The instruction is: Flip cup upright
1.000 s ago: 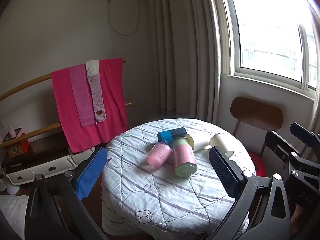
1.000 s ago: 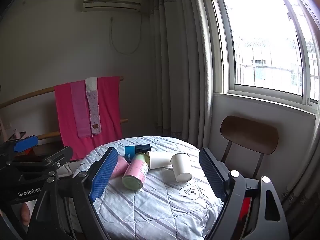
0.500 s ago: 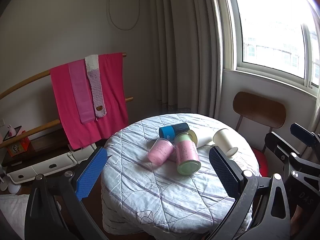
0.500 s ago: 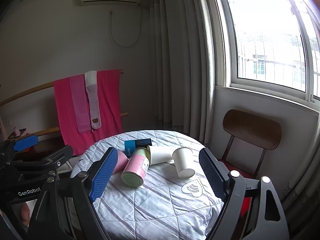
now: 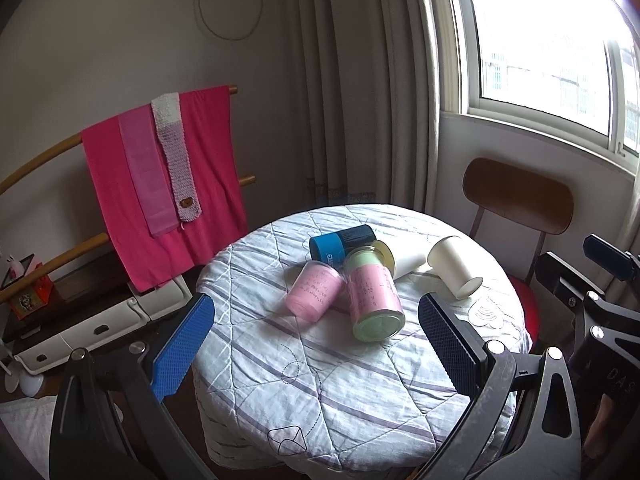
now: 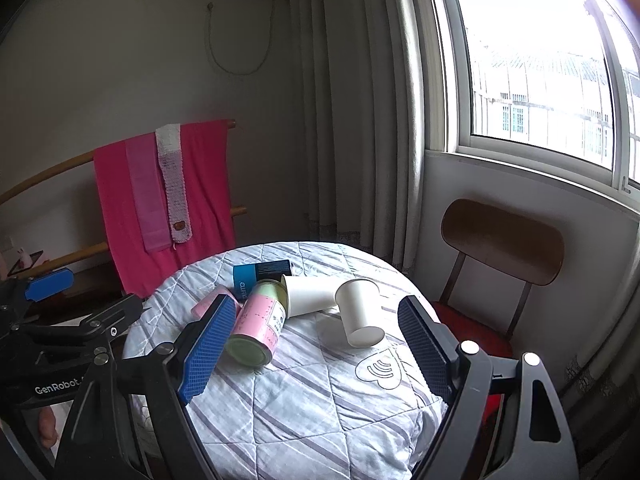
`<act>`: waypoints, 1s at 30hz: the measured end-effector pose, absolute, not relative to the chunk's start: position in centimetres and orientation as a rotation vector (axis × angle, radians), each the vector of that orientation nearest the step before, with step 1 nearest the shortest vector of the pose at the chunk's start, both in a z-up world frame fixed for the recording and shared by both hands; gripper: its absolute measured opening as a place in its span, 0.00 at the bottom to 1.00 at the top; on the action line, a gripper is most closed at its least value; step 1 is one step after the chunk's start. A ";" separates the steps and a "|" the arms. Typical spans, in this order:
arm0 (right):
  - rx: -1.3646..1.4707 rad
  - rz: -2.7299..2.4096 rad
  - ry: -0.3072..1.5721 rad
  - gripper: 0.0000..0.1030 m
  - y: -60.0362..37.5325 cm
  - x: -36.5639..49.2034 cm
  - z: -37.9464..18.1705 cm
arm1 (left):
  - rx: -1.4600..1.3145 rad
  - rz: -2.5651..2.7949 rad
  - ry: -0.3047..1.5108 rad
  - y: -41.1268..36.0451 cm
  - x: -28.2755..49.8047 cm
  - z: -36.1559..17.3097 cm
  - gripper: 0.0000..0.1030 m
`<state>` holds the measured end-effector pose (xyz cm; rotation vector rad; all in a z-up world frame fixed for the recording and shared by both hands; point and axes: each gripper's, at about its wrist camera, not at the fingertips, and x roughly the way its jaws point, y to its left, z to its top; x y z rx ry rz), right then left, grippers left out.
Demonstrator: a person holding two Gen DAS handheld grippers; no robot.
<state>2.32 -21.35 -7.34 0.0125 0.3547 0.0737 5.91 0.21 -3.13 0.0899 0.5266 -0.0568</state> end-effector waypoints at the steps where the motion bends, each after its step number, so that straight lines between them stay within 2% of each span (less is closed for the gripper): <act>1: 0.012 0.074 0.359 0.82 -21.4 2.5 -7.4 | 0.084 -0.060 0.537 0.4 6.3 -3.3 1.00; 15: -0.001 0.085 0.452 0.82 -22.3 6.8 -9.0 | 0.088 -0.032 0.652 3.5 11.7 -6.1 1.00; 30: 0.033 0.140 0.533 0.82 -21.7 11.8 -11.3 | 0.228 -0.152 0.843 2.6 20.5 -11.5 1.00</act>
